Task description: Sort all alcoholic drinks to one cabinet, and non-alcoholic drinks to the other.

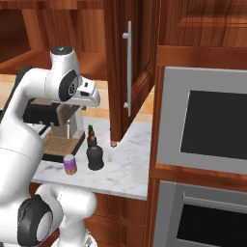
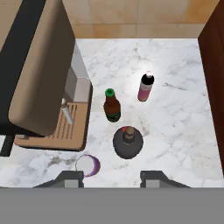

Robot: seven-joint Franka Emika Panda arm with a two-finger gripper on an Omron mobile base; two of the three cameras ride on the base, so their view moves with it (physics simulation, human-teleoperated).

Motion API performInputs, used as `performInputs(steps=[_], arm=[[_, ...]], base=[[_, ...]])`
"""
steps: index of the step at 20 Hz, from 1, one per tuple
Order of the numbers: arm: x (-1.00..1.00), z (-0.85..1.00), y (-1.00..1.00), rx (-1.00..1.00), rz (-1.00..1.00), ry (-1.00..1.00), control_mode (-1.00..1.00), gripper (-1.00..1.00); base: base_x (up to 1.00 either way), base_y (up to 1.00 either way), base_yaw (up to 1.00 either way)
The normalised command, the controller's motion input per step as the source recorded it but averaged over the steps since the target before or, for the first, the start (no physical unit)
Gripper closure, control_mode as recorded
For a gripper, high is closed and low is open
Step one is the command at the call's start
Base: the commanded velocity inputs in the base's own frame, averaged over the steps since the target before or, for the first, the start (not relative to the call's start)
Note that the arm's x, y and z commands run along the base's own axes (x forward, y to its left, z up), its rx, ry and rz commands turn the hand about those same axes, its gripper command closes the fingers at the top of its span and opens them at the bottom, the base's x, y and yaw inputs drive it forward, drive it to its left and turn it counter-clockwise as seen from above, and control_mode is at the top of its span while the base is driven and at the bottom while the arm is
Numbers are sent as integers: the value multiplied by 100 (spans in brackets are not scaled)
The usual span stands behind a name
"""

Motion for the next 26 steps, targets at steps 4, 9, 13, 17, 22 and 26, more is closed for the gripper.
performInputs(steps=[4, 9, 13, 17, 22, 26], arm=[[-16, 0, 0, 0, 0, -2, -100, -100], [-47, 0, 0, 0, 0, -10, -100, -100], [-42, 0, 1, -2, -8, -20, -100, -100], [-33, -3, 6, -7, -19, -22, -100, -100], [-18, -20, 2, -8, -22, -18, -100, -100], [-1, -31, 0, 0, -15, -5, -100, -100]], base=[[0, 0, 0], [0, 0, 0], [0, 0, 0], [0, 0, 0], [0, 0, 0], [0, 0, 0]])
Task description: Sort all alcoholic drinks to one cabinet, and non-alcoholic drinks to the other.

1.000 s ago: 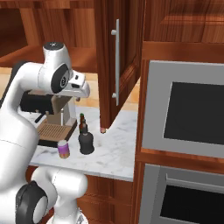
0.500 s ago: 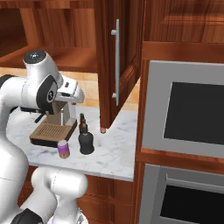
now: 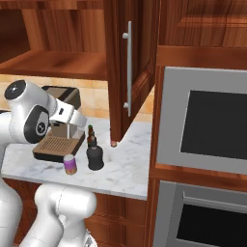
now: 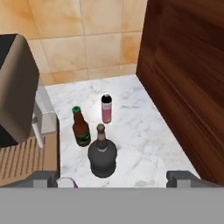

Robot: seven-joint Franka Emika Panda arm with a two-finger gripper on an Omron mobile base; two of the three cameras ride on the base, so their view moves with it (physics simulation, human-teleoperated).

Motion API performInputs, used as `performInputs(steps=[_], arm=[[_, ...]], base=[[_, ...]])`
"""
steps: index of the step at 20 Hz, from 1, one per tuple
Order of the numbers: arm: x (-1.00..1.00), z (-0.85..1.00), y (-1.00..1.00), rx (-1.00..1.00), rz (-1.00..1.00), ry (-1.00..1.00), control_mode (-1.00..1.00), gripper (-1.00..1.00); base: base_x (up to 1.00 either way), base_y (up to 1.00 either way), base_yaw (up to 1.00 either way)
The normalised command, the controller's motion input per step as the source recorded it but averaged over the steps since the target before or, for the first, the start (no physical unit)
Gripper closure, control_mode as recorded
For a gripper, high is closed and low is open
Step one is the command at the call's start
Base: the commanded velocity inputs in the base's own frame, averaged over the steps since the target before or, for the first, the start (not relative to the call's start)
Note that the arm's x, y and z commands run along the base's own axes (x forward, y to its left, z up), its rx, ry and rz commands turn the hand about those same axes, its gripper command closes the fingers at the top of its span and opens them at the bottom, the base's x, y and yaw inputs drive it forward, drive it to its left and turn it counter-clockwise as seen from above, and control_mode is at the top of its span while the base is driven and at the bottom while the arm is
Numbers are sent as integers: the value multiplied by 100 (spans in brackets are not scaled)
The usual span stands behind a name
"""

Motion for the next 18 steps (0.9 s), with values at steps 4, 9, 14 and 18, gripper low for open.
performInputs(steps=[4, 9, 14, 18], arm=[[0, -32, 0, 0, -7, 0, -100, -100], [2, -29, 0, 0, -4, 2, -100, -100], [9, -33, 0, 0, -2, 4, -100, -100], [16, -30, 0, 0, -2, 3, -100, -100]], base=[[0, 0, 0], [0, 0, 0], [0, 0, 0], [0, 0, 0]])
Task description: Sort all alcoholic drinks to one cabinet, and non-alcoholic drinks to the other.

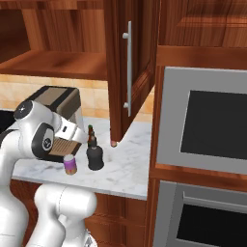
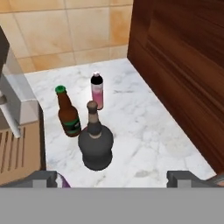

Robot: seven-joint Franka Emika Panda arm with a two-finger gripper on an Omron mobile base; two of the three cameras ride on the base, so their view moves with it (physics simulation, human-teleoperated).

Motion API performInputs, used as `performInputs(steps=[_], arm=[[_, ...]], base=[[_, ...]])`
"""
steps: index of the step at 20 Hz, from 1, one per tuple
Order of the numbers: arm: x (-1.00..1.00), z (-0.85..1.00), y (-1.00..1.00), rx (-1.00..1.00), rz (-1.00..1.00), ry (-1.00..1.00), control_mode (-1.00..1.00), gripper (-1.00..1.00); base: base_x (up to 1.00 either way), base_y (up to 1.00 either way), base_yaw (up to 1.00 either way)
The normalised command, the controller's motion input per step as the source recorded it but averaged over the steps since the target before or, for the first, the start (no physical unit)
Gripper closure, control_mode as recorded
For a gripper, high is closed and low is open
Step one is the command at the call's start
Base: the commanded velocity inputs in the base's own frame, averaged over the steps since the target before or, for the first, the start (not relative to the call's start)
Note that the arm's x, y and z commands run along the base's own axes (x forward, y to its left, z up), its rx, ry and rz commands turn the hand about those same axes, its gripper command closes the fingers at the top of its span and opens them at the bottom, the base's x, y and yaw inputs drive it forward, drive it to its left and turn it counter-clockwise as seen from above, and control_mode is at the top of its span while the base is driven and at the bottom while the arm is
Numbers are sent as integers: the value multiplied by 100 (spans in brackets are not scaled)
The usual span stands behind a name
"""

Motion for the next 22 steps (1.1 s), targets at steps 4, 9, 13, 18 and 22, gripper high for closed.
performInputs(steps=[4, 9, 13, 18, 22], arm=[[21, -29, 0, 0, -2, 2, -100, -100], [27, -30, 0, 0, -2, 2, -100, -100], [30, -24, 0, 0, -2, 1, -100, -100], [33, -22, 0, 0, -1, 2, -100, -100], [29, -19, 0, 0, 0, 4, -100, -100]], base=[[0, 0, 0], [0, 0, 0], [0, 0, 0], [0, 0, 0], [0, 0, 0]])
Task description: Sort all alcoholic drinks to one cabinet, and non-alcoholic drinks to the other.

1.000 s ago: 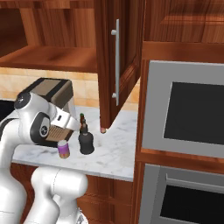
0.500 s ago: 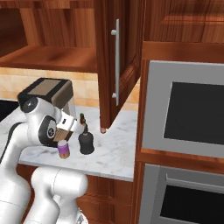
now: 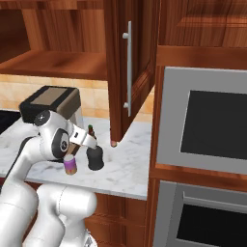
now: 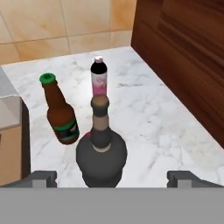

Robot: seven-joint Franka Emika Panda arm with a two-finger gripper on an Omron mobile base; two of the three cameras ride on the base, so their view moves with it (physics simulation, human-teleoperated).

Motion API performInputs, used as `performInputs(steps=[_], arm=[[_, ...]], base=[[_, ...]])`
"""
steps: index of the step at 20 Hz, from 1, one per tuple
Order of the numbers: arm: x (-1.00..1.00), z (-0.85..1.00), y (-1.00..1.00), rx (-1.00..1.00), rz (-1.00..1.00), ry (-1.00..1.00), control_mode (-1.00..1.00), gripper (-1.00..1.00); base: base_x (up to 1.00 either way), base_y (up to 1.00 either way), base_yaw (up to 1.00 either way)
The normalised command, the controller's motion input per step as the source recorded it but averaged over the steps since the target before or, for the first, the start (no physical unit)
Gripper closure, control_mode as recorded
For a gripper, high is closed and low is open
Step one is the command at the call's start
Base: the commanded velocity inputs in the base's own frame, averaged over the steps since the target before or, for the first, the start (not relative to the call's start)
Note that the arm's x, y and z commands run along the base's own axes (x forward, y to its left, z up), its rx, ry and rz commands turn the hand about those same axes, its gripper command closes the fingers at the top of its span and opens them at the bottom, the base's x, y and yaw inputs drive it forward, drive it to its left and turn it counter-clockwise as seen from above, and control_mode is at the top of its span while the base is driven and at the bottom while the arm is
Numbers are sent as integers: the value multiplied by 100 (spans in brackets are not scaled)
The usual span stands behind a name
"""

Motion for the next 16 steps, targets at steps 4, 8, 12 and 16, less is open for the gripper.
performInputs(steps=[4, 8, 12, 16], arm=[[29, -20, 0, 0, 0, 5, -100, -100], [26, -19, 0, 0, -1, 4, -100, -100], [18, -16, -4, 0, -4, 1, -100, -100], [14, -17, -8, 0, -5, 0, -100, -100]], base=[[0, 0, 0], [0, 0, 0], [0, 0, 0], [0, 0, 0]])
